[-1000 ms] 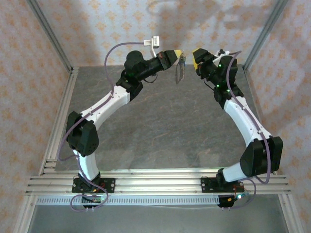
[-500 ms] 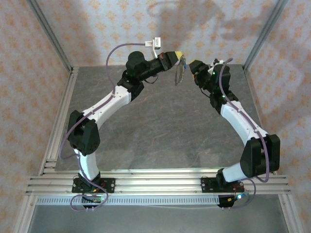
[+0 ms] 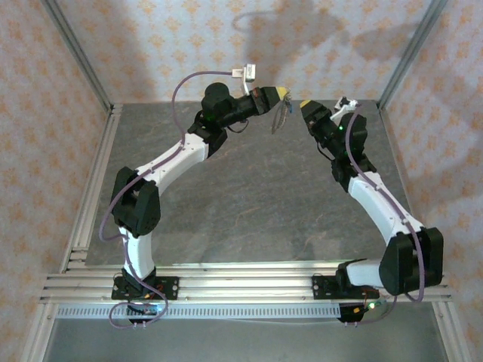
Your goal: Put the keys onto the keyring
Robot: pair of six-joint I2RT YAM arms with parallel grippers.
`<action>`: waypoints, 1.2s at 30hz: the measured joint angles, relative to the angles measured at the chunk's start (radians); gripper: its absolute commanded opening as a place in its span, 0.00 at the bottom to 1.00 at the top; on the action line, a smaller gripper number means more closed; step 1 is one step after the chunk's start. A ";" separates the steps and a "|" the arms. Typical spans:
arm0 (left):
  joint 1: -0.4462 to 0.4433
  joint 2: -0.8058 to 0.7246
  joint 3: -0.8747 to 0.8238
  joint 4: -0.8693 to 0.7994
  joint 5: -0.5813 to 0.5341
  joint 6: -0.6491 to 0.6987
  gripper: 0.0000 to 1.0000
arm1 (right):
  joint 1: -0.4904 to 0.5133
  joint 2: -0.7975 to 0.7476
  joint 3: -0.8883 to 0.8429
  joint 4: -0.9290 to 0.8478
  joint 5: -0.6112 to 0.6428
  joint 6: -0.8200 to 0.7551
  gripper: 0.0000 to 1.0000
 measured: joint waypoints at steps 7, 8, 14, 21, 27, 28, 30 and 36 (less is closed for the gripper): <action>0.000 0.000 0.000 0.015 0.010 -0.002 0.00 | 0.007 -0.028 0.000 0.022 0.000 -0.007 0.26; 0.000 0.000 0.000 0.017 0.010 -0.003 0.00 | 0.011 -0.029 0.000 0.022 0.001 -0.008 0.26; 0.000 0.012 0.000 0.028 0.010 -0.003 0.00 | 0.037 -0.030 0.000 0.029 0.001 -0.012 0.24; 0.000 0.024 0.000 0.028 0.010 -0.007 0.00 | 0.074 -0.006 0.016 0.053 0.000 -0.014 0.20; 0.000 0.024 0.000 0.033 0.010 -0.012 0.00 | 0.109 0.049 0.031 0.091 0.000 -0.005 0.10; 0.001 0.024 0.000 0.032 0.009 -0.016 0.00 | 0.113 0.055 0.032 0.101 0.001 -0.001 0.10; 0.004 0.024 0.000 0.034 0.007 -0.021 0.00 | 0.119 0.066 0.032 0.119 0.002 0.006 0.09; 0.006 0.024 0.000 0.041 -0.006 -0.026 0.00 | 0.134 0.070 0.032 0.120 -0.001 0.010 0.12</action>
